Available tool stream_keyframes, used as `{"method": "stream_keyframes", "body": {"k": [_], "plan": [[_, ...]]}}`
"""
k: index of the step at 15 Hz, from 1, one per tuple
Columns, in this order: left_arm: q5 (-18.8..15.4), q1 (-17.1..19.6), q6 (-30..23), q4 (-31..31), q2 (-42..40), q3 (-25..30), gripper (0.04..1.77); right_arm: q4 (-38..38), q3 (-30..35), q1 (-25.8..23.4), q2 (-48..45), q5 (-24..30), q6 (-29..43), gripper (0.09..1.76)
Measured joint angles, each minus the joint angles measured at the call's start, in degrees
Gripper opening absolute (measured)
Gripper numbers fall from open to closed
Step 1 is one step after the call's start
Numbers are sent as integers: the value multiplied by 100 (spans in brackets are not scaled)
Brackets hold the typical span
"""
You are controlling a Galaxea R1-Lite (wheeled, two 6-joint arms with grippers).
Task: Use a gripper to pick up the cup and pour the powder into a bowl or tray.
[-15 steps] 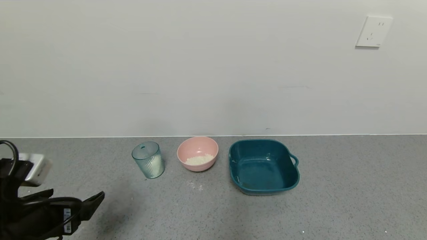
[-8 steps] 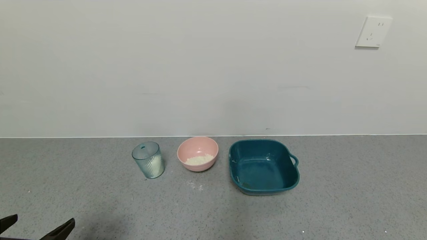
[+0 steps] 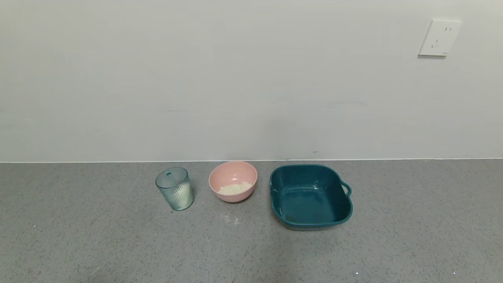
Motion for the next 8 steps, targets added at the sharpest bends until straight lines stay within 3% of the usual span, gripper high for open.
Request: {"method": "stream_keyframes", "body": {"k": [8], "plan": [[-524, 358, 51, 206, -1358, 163, 172, 0, 0, 0, 0, 0, 1, 171]]}}
